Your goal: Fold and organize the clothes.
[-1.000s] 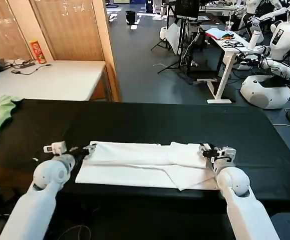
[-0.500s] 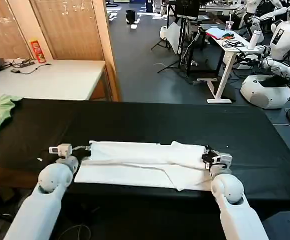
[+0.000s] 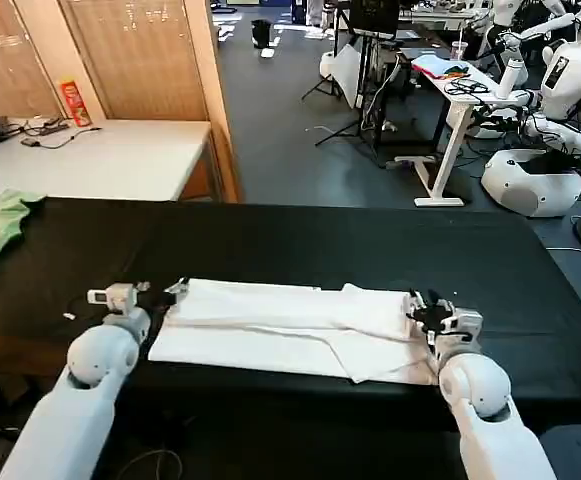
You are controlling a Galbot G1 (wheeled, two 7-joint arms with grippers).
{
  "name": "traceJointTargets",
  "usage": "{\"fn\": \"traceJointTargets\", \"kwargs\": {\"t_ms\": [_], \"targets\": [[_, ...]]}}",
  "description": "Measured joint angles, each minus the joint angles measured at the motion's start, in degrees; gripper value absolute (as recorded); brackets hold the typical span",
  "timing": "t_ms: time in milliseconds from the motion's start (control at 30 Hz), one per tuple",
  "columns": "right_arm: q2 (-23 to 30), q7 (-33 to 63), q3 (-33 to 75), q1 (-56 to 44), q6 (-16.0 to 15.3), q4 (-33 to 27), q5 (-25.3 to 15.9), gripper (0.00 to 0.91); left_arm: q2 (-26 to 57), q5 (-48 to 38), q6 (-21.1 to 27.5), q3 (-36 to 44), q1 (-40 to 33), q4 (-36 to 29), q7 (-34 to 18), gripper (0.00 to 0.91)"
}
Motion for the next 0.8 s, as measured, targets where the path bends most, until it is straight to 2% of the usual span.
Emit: {"fn": "traceJointTargets", "kwargs": {"t_ms": [200,400,800], "targets": [[-0.69,-0.92,2.05,-4.58,0.34,6.65,0.32,0.878,-0.29,-1.66,-0.73,-2.51,4.77,-4.7,-0.08,0.878],[-0.71,-1.52,2.67,-7.76,0.64,10.03,0.26,0.878,-2.96,-0.32,-1.66,-3.54,12.06,-10.44,-0.08,0.878],[-1.08,-1.84,3.62,-9.37,1.39,11.86,-0.19,0.878,-5.8,3.88,-4.6,-4.48,15.96,-8.89,0.68,0.878]]}}
